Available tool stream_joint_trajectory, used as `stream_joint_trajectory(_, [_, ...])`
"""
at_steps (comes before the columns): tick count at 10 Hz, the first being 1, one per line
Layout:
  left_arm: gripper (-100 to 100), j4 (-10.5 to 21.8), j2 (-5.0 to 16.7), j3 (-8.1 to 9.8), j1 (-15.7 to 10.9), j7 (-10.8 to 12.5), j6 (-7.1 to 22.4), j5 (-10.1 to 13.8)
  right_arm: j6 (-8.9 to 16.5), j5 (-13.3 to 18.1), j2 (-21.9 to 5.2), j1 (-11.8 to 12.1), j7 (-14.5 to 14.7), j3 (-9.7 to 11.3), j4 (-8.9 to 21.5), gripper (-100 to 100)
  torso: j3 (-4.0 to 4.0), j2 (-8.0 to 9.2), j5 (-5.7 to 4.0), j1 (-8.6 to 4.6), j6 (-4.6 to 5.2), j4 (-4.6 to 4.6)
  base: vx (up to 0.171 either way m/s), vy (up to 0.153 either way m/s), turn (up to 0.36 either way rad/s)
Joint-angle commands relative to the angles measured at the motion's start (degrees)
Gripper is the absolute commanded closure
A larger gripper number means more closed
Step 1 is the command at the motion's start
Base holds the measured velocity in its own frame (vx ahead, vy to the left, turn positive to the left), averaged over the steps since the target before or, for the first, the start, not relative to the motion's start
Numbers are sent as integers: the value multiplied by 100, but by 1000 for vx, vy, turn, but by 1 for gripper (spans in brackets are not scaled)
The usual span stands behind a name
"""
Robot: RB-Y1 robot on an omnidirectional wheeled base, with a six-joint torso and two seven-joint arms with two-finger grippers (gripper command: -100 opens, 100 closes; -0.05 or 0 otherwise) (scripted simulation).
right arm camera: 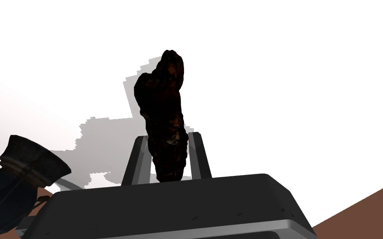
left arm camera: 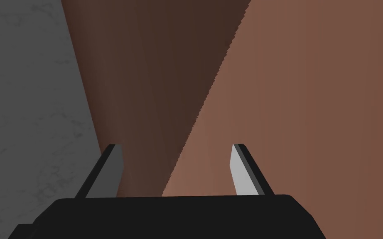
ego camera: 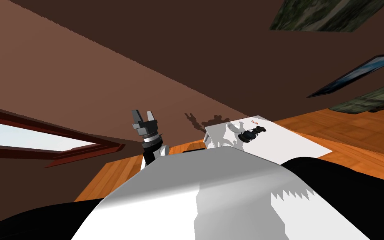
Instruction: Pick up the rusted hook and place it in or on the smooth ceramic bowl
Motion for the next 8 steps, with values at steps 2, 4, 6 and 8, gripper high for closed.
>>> stream_joint_trajectory(2, [0,0,0,0,0,0,0,0,2,-3,-2,9,6,-1,-10,0,2,2,-1,-4,-3,1,5,4,-8])
stream_joint_trajectory(4, [0,0,0,0,0,0,0,0,-180,-90,-148,261,-63,-284,-314,100,5,8,4,4,0,2,-7,53,-91])
stream_joint_trajectory(6, [0,0,-1,-1,-1,0,0,0,-342,-172,-260,494,-121,-514,-580,100,9,15,9,27,3,4,-13,92,-96])
stream_joint_trajectory(8, [0,0,-1,-1,-1,0,0,0,-526,-264,-385,754,-188,-768,-860,100,10,16,11,43,6,5,-21,112,-93])
